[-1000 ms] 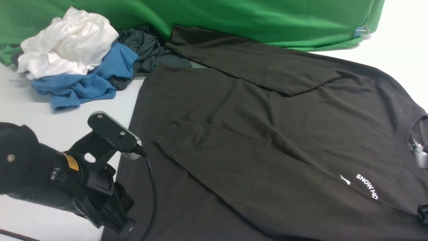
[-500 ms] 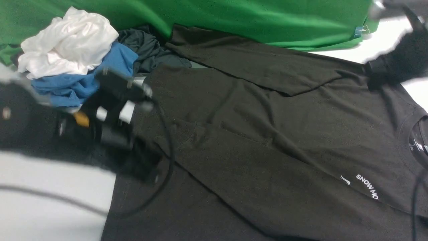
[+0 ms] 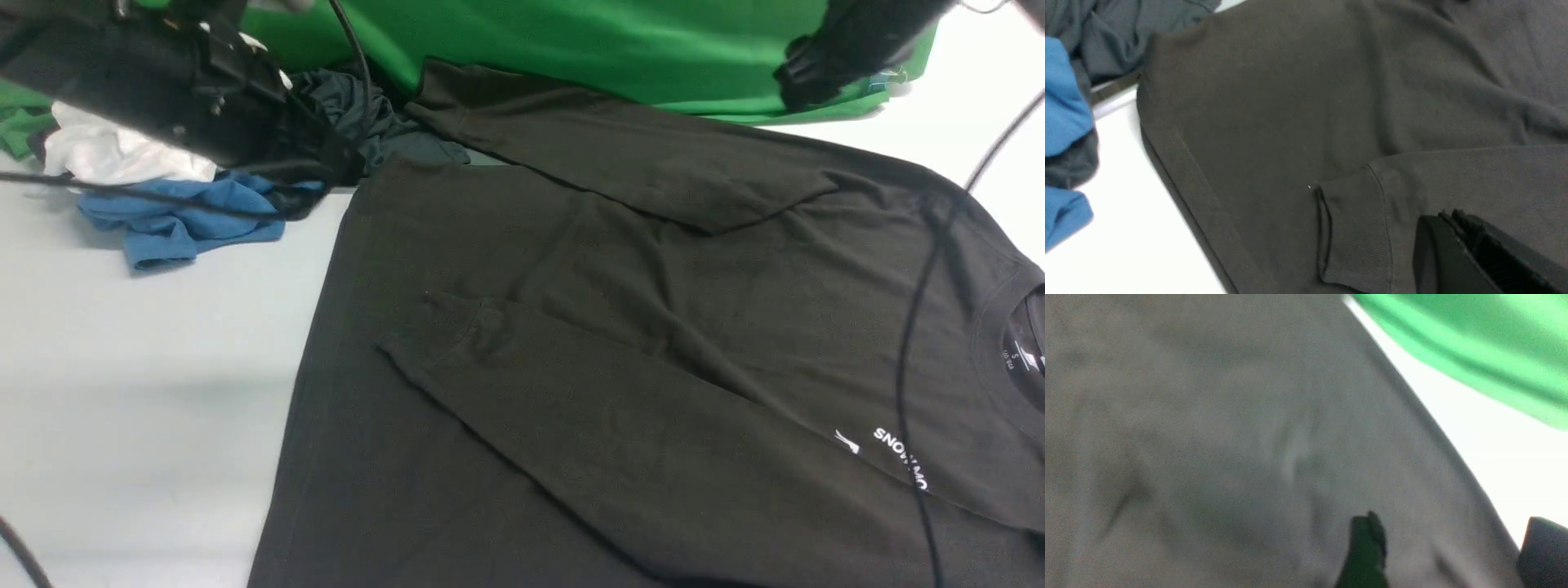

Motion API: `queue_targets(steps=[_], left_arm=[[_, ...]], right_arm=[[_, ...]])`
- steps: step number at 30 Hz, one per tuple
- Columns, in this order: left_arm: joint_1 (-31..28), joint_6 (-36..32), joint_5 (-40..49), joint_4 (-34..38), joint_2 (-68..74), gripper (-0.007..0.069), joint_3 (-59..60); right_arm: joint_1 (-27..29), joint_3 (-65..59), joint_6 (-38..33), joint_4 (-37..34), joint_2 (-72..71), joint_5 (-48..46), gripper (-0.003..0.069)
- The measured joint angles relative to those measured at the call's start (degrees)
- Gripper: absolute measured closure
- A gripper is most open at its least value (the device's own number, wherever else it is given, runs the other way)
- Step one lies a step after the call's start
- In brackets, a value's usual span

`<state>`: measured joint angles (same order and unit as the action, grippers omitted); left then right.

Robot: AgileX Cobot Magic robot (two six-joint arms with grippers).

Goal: Fold a long-sleeved shirt on a white desktop.
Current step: 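Grab the top left corner of the dark shirt with the left gripper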

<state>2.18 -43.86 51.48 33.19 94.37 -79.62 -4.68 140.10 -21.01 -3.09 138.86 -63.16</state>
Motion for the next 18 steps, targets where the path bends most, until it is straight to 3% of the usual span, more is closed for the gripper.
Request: queue_targets(steps=[7,11,14,18], left_arm=[[-0.07,-2.58,2.12,0.88,1.06,0.0606,-0.74],[-0.07,-2.70,3.60,0.93,1.06,0.0606,-0.86],[-0.07,-2.95,3.74,0.93,1.06,0.0606,-0.92],[-0.07,-3.89,3.74,0.98,1.06,0.0606,-0.92]], right_arm=[[1.33,15.74,-0.84,-0.03,15.59,6.44,0.0121],[2.43,16.37,-1.29,-0.76,19.35,9.00,0.0121],[3.66,16.82,-4.63,-6.71,21.69,10.21,0.0121],[4.07,17.22,-6.29,-8.98,22.09,10.25,0.0141]])
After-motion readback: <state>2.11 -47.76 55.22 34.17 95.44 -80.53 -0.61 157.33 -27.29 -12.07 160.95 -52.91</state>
